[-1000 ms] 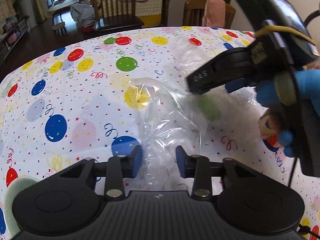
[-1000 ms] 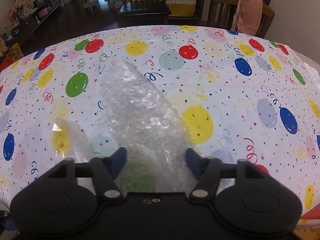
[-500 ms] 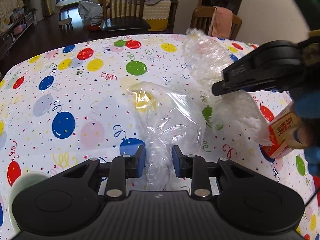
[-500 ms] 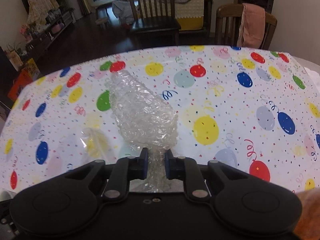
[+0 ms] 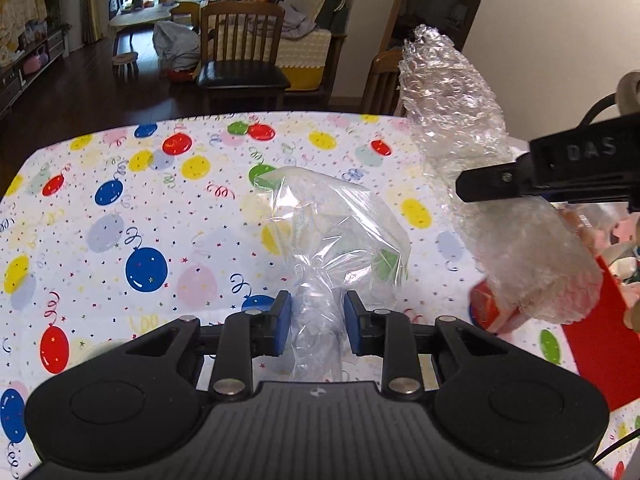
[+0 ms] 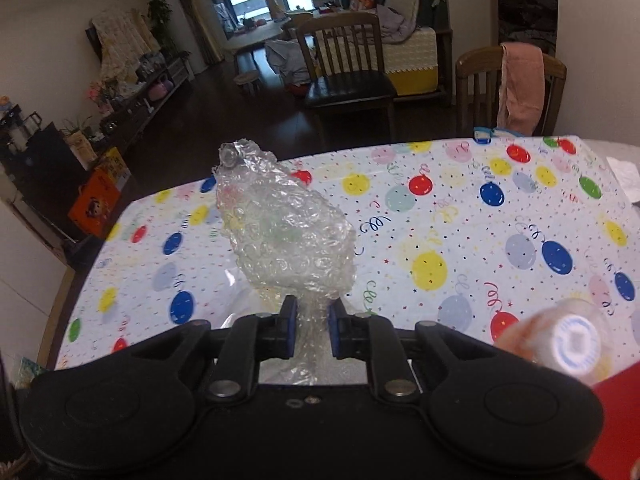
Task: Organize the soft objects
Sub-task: 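Lift and carry the bubble wrap and plastic bag with both grippers over the box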
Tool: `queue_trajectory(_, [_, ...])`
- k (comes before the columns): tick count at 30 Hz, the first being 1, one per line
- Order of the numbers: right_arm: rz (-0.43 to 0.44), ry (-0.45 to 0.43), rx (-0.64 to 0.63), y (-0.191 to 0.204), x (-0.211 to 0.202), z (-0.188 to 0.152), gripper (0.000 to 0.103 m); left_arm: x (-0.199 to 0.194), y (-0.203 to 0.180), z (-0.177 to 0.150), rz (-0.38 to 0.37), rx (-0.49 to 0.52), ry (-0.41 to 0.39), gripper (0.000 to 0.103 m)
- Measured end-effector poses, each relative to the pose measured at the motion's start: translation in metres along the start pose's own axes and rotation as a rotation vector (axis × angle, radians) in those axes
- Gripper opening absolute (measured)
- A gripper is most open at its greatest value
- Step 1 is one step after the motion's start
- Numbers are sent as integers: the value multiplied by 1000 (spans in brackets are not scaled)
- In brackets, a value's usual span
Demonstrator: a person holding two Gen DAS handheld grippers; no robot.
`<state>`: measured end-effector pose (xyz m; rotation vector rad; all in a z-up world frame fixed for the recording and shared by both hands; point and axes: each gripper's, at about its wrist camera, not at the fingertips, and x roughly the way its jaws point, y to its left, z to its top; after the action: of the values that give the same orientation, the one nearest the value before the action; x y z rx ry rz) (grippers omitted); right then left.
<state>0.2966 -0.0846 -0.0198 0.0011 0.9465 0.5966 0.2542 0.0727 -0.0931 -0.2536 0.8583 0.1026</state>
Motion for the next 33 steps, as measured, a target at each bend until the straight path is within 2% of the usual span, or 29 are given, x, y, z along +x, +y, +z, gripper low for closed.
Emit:
queue_trajectory(7, [21, -16, 4, 1, -44, -9, 15, -32, -10, -1, -36, 16, -18, 28])
queue_trajectory(11, [38, -55, 7, -4, -74, -15, 15, -52, -18, 1, -63, 24, -36, 28])
queue_trajectory(17, [29, -100, 40, -26, -114, -26, 15, -82, -38, 4, -105, 61, -72, 28])
queue_trajectory(26, [-24, -124, 123, -85, -169, -48, 15, -112, -81, 9, -162, 114, -103, 28])
queue_trajectory(33, [-90, -157, 204, -150, -203, -63, 15, -123, -130, 14, -207, 162, -122, 28])
